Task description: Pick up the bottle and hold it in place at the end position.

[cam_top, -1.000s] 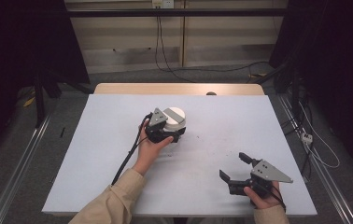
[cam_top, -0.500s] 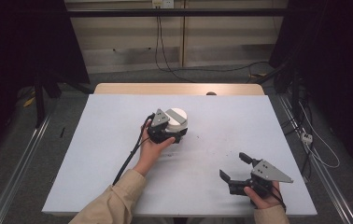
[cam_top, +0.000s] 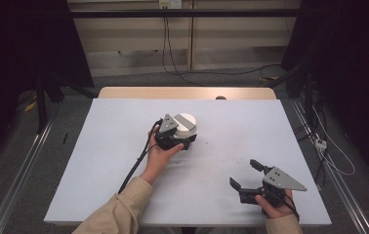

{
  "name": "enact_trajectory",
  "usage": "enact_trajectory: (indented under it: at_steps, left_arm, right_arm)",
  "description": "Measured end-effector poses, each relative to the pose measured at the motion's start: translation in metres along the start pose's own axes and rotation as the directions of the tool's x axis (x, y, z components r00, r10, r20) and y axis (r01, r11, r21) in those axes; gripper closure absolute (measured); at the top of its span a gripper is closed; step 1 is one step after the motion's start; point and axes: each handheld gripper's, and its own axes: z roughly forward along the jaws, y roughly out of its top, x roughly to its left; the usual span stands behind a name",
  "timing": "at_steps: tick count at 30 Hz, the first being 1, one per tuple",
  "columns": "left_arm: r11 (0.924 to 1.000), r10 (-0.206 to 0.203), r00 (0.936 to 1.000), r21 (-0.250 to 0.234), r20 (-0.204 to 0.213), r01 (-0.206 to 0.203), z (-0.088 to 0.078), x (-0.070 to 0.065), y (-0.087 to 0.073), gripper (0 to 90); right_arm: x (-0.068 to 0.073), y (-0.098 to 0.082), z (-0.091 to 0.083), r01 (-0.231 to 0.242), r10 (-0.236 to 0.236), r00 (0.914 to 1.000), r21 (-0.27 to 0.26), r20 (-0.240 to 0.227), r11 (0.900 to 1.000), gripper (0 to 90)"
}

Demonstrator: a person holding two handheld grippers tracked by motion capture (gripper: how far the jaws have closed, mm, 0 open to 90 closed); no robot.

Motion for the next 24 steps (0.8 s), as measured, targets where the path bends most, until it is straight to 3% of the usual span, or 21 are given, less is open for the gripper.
enact_trajectory:
  at_steps: [14, 24]
  left_arm:
    - [0.9995, 0.027, 0.9996, -0.013, -0.002, -0.027, 0.0, -0.003, -0.004, 18.5]
    - [0.9992, 0.037, 0.9993, -0.015, 0.0, -0.037, -0.003, -0.004, -0.007, 18.5]
  right_arm:
    - [0.0, 0.0, 0.001, 0.005, -0.005, 1.0, 0.008, -0.002, 1.0, 4.0]
    - [0.003, 0.012, 0.023, 0.008, -0.008, 1.0, 0.022, 0.003, 1.0, 3.9]
